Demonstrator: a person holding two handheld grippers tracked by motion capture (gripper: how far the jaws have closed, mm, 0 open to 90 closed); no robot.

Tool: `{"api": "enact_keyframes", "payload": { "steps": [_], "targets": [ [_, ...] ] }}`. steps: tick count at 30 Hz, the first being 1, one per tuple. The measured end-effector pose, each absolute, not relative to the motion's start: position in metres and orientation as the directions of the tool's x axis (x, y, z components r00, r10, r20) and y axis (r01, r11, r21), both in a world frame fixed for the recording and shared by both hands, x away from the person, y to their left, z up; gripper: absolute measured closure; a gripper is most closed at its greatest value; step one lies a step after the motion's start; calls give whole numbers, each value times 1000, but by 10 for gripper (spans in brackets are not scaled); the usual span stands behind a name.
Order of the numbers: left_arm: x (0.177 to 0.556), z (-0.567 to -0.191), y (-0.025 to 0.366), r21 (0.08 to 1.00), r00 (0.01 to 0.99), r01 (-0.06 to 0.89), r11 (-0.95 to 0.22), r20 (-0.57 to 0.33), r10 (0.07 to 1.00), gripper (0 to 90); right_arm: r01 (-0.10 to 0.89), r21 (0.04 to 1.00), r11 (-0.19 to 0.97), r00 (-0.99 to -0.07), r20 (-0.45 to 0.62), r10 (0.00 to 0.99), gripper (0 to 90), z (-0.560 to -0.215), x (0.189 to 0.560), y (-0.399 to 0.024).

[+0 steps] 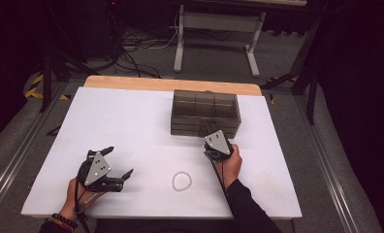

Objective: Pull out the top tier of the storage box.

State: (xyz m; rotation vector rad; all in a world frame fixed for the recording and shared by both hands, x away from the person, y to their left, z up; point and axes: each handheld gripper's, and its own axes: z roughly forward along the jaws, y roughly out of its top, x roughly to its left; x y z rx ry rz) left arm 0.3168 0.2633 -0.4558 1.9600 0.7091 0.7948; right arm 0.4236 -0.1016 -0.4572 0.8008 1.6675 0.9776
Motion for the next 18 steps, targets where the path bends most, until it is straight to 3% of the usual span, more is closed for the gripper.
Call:
{"api": "enact_keyframes", "payload": {
  "steps": [18],
  "targets": [
    [316, -456, 263, 872, 632, 169, -459, 261, 730, 56, 65, 887, 458, -272, -426, 863, 801, -456, 420, -100]
  ]
}}
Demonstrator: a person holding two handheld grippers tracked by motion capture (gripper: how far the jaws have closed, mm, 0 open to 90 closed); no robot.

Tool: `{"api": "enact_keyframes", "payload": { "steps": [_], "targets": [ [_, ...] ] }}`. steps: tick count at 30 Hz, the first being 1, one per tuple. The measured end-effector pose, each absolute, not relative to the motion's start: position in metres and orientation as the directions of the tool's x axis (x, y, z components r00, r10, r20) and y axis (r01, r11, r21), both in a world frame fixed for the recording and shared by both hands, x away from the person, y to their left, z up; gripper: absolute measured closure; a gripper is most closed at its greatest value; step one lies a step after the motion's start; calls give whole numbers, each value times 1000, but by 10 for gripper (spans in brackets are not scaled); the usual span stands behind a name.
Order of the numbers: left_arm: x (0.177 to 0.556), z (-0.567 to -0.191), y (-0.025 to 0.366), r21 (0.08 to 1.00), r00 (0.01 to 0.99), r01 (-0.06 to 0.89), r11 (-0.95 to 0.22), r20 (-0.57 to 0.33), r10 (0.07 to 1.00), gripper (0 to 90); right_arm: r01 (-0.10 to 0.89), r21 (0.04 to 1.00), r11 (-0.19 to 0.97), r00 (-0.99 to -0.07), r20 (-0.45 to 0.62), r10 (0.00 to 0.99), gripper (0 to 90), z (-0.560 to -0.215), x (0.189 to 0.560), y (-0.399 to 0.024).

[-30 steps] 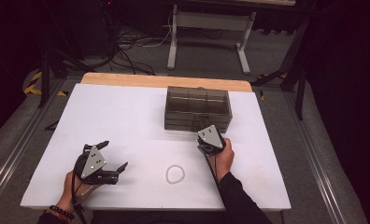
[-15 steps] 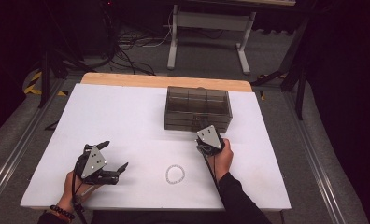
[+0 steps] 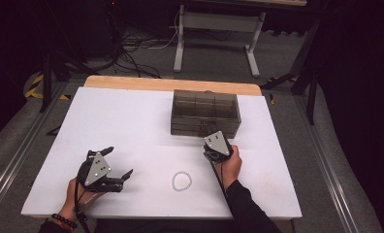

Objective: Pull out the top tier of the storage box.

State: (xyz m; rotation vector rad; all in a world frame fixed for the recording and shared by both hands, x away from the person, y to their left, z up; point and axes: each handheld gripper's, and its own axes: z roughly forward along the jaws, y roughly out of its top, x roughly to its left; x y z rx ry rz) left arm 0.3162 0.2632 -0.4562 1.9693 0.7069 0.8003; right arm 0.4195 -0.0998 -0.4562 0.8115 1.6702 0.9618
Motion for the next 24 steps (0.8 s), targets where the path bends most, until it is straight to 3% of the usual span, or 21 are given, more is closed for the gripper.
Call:
{"api": "enact_keyframes", "payload": {
  "steps": [24],
  "targets": [
    [314, -456, 263, 869, 633, 163, -467, 271, 725, 57, 75, 883, 463, -284, -426, 859, 801, -455, 408, -102]
  ]
}}
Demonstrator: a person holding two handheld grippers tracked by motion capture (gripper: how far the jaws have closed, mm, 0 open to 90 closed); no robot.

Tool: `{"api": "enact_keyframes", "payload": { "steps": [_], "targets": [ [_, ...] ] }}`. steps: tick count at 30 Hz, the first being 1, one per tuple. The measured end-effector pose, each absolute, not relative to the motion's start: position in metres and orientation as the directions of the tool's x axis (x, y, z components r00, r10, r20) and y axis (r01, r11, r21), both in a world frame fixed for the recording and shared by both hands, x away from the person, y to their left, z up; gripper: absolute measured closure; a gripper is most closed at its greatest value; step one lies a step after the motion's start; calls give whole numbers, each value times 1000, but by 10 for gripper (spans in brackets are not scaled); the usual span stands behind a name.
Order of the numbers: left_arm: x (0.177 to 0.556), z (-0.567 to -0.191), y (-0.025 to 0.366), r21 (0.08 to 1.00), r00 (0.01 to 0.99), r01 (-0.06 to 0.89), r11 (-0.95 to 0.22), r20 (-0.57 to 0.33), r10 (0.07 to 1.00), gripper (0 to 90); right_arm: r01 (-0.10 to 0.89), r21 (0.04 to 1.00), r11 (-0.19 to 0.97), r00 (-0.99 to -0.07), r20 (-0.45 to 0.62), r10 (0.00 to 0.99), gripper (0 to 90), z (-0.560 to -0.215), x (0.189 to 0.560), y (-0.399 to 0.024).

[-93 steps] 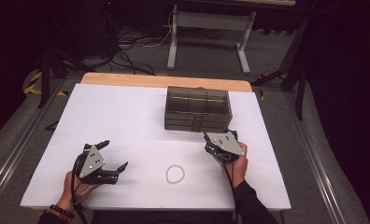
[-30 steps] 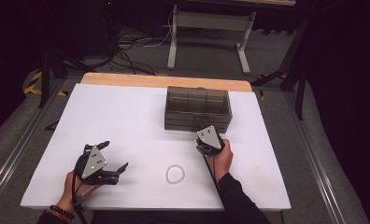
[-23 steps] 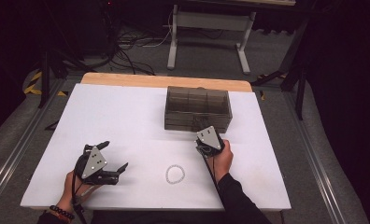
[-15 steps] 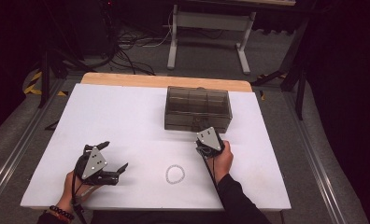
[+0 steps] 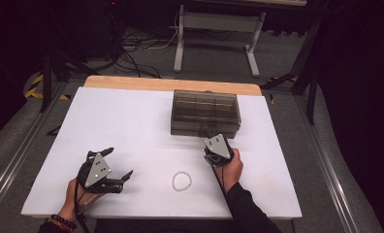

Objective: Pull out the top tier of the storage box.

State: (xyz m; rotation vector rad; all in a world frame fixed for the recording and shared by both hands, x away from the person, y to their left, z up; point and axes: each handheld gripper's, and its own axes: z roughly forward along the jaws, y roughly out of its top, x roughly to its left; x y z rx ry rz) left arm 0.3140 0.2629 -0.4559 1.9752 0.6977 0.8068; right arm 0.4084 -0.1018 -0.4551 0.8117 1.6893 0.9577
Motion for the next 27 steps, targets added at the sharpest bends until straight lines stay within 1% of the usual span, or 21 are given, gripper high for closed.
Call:
{"api": "enact_keyframes", "payload": {
  "steps": [27],
  "targets": [
    [313, -457, 261, 863, 642, 171, -476, 269, 718, 61, 59, 867, 494, -307, -455, 836, 796, -454, 389, -105]
  ]
}}
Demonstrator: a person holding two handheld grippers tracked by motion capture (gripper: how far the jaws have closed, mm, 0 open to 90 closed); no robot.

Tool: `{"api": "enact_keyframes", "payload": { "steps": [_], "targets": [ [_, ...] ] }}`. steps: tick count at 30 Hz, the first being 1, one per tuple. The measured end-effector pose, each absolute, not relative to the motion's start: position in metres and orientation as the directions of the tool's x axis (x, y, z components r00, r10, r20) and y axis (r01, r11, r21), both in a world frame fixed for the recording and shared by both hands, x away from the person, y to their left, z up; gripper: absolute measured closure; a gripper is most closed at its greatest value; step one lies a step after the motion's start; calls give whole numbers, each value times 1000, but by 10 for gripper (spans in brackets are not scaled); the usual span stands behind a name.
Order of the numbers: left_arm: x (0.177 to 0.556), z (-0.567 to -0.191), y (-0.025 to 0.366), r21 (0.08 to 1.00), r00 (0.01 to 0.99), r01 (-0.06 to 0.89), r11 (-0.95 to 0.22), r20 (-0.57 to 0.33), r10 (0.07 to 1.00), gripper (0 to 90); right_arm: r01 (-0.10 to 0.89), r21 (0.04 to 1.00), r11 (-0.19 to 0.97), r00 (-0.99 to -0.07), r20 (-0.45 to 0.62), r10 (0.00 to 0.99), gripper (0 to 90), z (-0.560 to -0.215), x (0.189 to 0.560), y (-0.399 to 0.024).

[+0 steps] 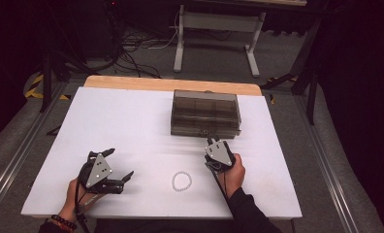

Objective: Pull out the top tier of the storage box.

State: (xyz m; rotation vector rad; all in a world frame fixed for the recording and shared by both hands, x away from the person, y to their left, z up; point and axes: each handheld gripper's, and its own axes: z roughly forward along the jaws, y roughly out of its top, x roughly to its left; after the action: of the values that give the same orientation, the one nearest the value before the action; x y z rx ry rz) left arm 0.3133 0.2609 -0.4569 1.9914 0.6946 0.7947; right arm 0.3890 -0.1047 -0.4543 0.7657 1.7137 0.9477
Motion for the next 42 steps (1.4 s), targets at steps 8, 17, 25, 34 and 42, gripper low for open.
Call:
{"api": "enact_keyframes", "payload": {
  "steps": [8, 17, 25, 34, 42],
  "targets": [
    [313, -457, 261, 862, 642, 170, -477, 270, 718, 62, 53, 862, 505, -305, -467, 830, 796, -455, 386, -104],
    [313, -457, 260, 860, 647, 172, -480, 268, 713, 62, 49, 861, 507, -308, -470, 827, 792, -455, 386, -105],
    [313, -458, 260, 856, 652, 171, -488, 272, 708, 67, 51, 871, 488, -334, -446, 831, 785, -454, 388, -108],
    [312, -457, 261, 856, 649, 168, -489, 277, 708, 70, 60, 910, 410, -450, -342, 825, 781, -440, 381, -120],
    [312, -457, 261, 855, 651, 165, -493, 281, 705, 74, 3, 925, 380, -537, -319, 781, 809, -425, 372, -137]
  ]
}}
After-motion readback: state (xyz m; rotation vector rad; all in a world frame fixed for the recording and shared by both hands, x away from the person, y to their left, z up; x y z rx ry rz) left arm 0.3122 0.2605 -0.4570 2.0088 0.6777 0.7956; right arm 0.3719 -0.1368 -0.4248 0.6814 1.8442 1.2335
